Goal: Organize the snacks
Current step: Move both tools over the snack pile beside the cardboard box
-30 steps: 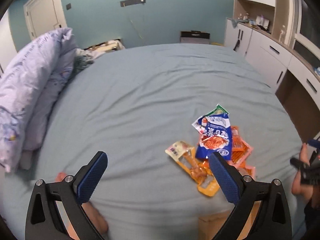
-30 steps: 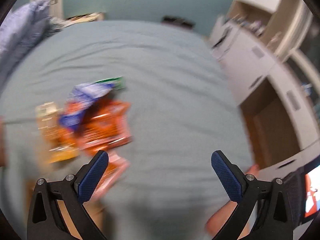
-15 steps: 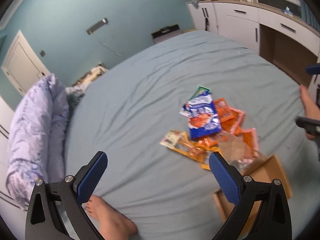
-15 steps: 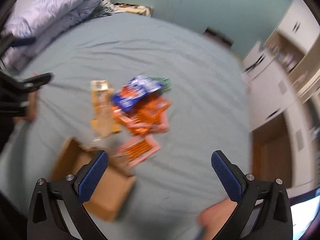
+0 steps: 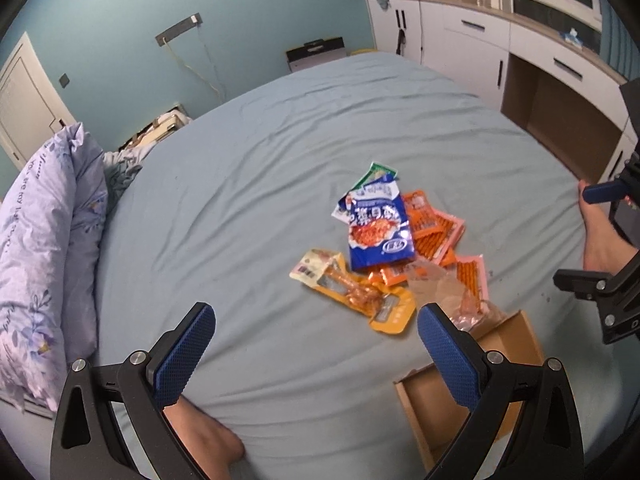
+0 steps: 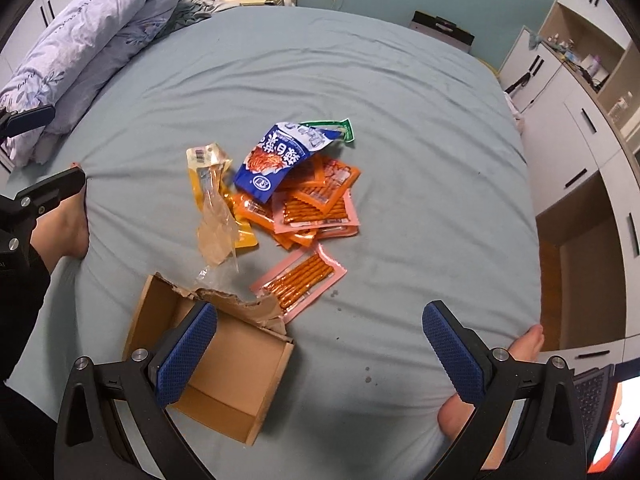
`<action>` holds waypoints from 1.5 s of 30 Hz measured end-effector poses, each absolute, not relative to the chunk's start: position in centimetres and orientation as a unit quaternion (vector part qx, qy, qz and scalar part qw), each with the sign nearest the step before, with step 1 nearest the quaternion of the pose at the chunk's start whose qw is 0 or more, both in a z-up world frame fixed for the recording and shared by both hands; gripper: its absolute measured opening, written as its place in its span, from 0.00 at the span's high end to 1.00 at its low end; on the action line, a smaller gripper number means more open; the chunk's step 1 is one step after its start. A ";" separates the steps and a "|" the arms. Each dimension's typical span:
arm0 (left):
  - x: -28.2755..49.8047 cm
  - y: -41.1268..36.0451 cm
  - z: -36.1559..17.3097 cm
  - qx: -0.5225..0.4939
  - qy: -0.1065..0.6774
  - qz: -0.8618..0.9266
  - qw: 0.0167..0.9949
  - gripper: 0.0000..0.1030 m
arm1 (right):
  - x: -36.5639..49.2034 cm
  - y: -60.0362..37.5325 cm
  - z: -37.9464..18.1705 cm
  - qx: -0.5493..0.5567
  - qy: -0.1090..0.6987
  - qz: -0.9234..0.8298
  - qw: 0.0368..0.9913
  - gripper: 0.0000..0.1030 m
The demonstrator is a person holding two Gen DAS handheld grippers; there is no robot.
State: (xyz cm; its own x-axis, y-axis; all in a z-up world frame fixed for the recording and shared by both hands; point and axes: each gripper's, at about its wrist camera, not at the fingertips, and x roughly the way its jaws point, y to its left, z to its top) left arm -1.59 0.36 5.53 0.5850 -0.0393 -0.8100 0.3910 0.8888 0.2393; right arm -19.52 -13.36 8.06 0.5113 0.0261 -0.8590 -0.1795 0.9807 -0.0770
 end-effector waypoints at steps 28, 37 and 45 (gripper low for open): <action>-0.6 1.1 3.6 0.181 0.493 -0.123 0.842 0.00 | -16.9 -15.5 5.6 -0.006 0.535 0.049 0.843 0.00; -0.3 1.3 2.3 0.177 0.510 -0.130 0.832 0.00 | -15.5 -17.4 4.4 0.040 0.558 0.040 0.828 0.00; 0.4 1.9 0.0 0.166 0.550 -0.142 0.806 0.00 | -13.2 -18.9 3.0 0.109 0.587 0.030 0.802 0.00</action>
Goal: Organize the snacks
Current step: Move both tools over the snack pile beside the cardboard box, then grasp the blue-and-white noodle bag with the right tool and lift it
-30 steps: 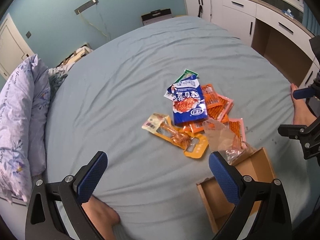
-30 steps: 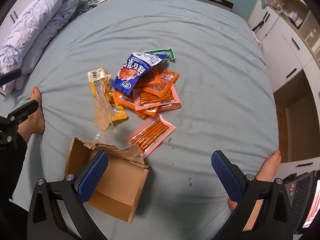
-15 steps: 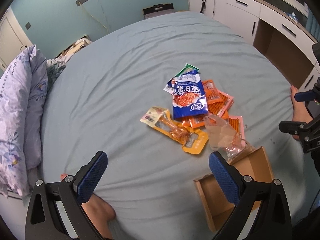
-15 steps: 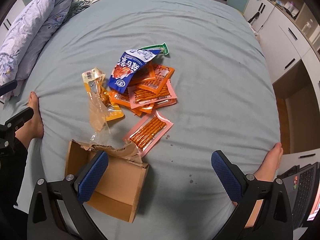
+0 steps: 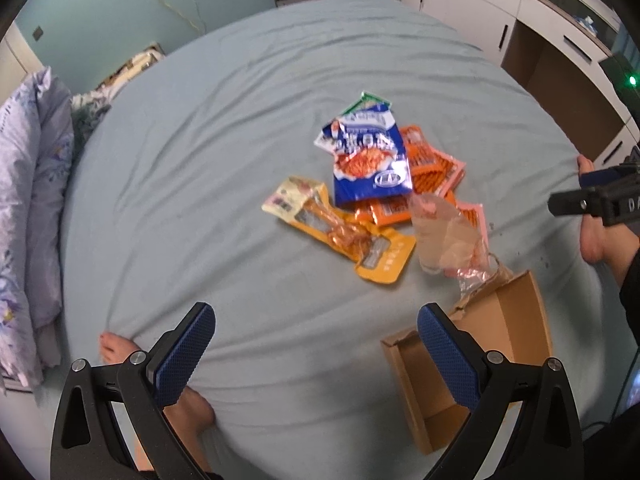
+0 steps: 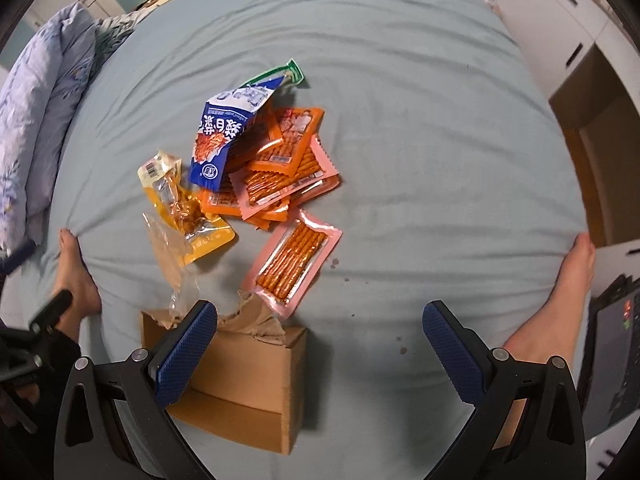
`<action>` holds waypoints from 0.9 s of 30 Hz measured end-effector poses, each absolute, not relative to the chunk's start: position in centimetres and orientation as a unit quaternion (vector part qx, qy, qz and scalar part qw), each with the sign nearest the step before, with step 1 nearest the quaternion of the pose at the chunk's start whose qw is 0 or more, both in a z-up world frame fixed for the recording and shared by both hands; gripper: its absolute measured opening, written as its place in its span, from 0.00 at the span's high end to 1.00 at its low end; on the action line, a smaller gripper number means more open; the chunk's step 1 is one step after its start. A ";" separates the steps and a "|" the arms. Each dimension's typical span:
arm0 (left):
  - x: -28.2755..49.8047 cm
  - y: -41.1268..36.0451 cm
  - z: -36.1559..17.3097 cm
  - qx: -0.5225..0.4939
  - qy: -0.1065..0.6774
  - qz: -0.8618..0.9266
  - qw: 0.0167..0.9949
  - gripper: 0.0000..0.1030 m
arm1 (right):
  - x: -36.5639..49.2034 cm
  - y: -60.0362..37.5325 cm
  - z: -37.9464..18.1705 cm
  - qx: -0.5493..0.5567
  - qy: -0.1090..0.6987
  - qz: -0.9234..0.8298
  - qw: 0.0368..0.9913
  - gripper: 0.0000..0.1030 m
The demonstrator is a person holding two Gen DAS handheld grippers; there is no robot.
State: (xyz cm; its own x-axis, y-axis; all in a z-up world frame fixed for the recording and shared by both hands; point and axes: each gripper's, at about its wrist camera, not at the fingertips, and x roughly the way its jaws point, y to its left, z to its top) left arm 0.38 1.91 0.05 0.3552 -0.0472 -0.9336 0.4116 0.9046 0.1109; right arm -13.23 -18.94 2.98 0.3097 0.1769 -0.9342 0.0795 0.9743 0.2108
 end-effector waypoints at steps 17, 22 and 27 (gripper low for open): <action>2.6 4.9 -1.7 0.107 0.589 -0.137 0.789 0.00 | 3.3 -10.8 -0.6 0.099 0.610 0.053 0.785 0.00; 3.4 5.8 -2.4 0.088 0.602 -0.129 0.783 0.00 | 7.6 -8.2 -4.3 0.088 0.619 0.043 0.779 0.00; 4.0 6.8 -3.6 0.076 0.621 -0.120 0.771 0.00 | 10.6 -6.1 -9.6 0.052 0.656 0.027 0.752 0.03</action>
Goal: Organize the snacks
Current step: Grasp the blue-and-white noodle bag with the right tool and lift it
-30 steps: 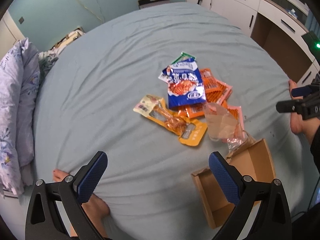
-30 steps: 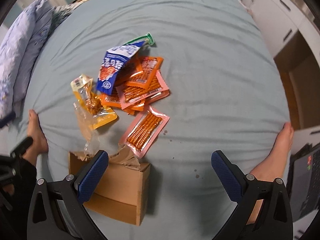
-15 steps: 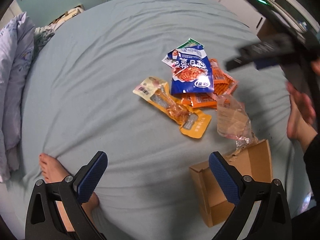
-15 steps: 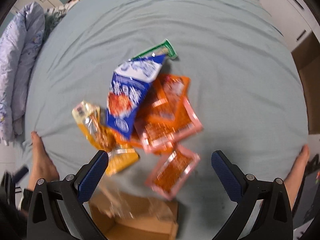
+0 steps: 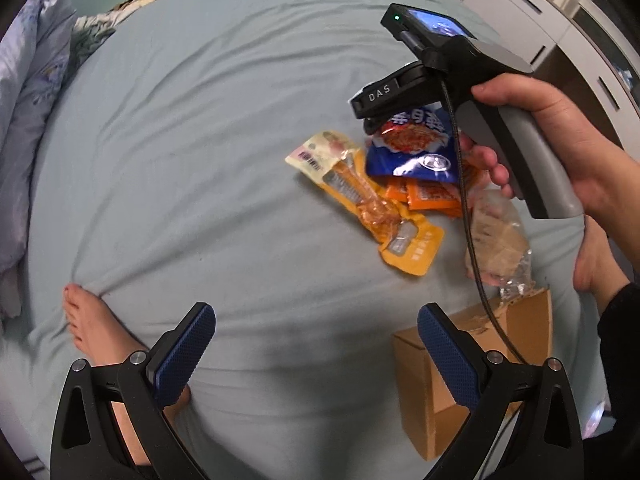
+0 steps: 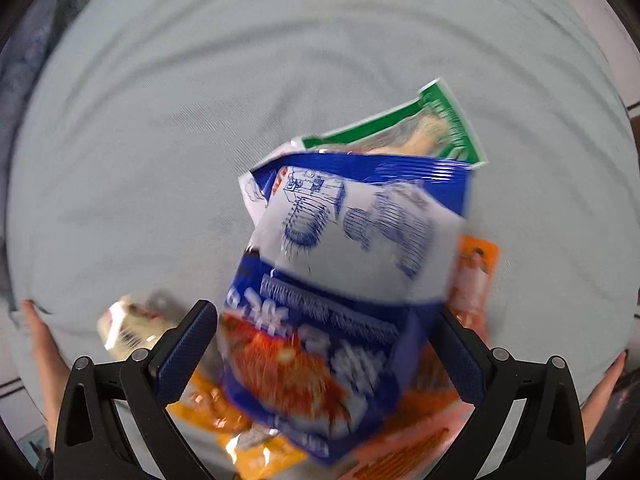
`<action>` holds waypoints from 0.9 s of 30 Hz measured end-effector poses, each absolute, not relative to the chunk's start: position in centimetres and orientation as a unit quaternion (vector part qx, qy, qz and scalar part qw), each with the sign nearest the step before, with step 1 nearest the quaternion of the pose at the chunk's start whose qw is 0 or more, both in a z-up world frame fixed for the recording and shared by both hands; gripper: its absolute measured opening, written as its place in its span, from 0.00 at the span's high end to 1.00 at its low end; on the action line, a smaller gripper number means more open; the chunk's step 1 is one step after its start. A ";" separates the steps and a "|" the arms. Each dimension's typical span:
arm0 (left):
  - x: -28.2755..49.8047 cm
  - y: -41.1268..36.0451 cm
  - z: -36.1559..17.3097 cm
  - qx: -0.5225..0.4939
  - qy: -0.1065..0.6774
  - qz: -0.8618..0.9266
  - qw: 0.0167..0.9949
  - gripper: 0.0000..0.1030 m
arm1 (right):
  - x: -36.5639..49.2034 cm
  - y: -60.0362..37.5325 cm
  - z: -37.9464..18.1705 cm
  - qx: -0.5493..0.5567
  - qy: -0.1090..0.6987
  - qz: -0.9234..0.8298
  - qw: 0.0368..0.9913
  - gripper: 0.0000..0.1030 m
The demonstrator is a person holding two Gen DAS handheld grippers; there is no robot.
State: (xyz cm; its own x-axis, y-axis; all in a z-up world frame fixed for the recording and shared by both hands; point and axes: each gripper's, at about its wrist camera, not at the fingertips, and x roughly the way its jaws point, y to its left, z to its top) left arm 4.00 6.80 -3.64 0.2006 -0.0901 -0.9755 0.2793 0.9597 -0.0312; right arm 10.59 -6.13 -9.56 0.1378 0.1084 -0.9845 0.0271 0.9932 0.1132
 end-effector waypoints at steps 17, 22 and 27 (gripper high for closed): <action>7.1 5.2 -8.1 0.057 0.654 -0.095 0.748 0.00 | -0.2 -12.5 -0.1 0.063 0.561 0.139 0.814 0.72; 9.9 2.8 -10.2 0.054 0.659 -0.096 0.744 0.00 | -6.6 -15.2 0.8 0.104 0.563 0.171 0.802 0.72; 13.1 -0.3 -13.8 0.092 0.680 -0.084 0.722 0.00 | -11.0 -17.5 -0.3 0.129 0.581 0.193 0.780 0.72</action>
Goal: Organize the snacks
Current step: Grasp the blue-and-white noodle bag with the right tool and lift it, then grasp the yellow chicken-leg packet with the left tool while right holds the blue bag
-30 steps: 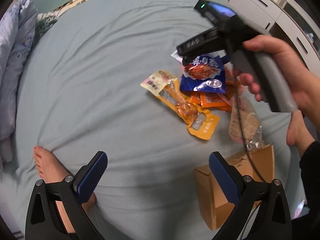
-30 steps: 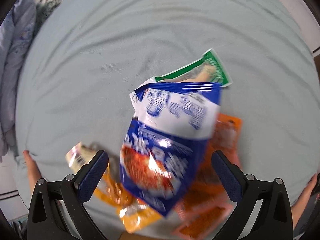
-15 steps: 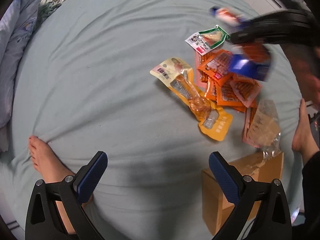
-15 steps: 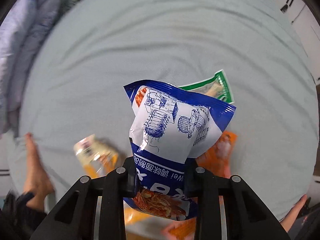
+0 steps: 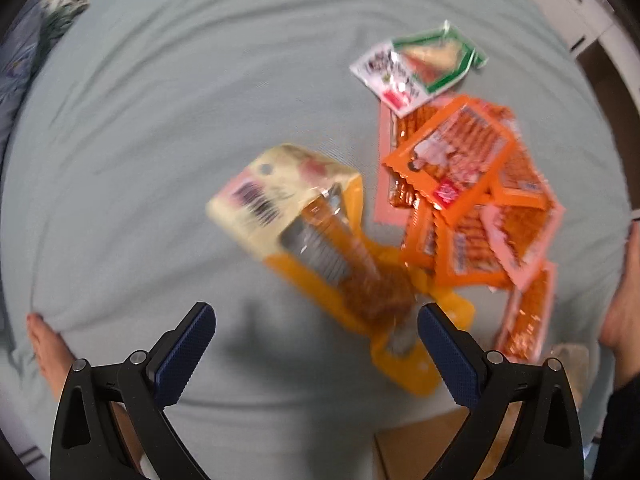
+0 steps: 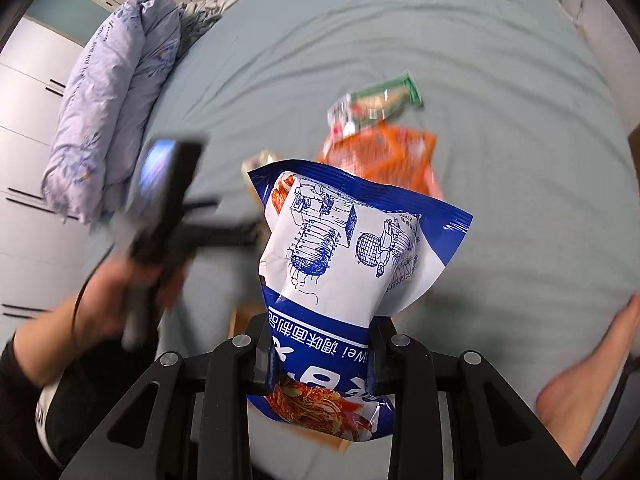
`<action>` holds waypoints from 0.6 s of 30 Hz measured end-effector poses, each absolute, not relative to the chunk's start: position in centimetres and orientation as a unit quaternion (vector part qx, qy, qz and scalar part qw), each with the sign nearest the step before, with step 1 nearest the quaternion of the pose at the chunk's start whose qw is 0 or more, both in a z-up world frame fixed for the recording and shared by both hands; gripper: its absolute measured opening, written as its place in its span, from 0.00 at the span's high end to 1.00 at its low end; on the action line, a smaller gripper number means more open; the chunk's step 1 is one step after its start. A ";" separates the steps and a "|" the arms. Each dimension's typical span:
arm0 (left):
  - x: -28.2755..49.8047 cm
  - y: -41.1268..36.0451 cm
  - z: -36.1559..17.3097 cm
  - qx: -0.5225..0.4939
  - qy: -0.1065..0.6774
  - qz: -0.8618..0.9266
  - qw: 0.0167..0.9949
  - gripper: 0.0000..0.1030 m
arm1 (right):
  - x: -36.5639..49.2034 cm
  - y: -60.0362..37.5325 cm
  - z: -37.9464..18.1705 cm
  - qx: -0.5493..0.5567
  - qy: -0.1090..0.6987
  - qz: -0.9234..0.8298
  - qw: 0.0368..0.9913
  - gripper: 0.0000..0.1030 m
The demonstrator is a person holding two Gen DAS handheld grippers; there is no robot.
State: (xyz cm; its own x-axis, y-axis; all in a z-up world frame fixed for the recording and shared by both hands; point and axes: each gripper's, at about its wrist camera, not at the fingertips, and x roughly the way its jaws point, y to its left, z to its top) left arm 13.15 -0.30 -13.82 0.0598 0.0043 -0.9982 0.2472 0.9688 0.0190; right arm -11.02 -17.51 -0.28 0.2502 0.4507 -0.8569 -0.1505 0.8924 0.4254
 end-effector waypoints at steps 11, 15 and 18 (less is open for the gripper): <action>12.7 -4.6 -14.6 0.126 0.686 -0.122 0.706 0.61 | -10.8 -18.2 -1.7 0.108 0.597 0.177 0.775 0.72; 11.3 -3.2 -9.7 0.117 0.661 -0.120 0.731 0.61 | -11.7 -18.3 -0.8 0.114 0.583 0.171 0.786 0.72; 9.4 -2.1 -4.6 0.119 0.633 -0.129 0.754 0.61 | -12.7 -18.4 0.0 0.102 0.578 0.166 0.792 0.72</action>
State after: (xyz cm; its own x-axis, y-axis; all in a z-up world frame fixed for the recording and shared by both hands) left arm 9.35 -2.10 -4.64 0.1656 -0.0439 -0.9852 0.3444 0.9387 0.0160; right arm -12.72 -18.38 0.05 0.2768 0.3808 -0.8822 -0.1443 0.9242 0.3537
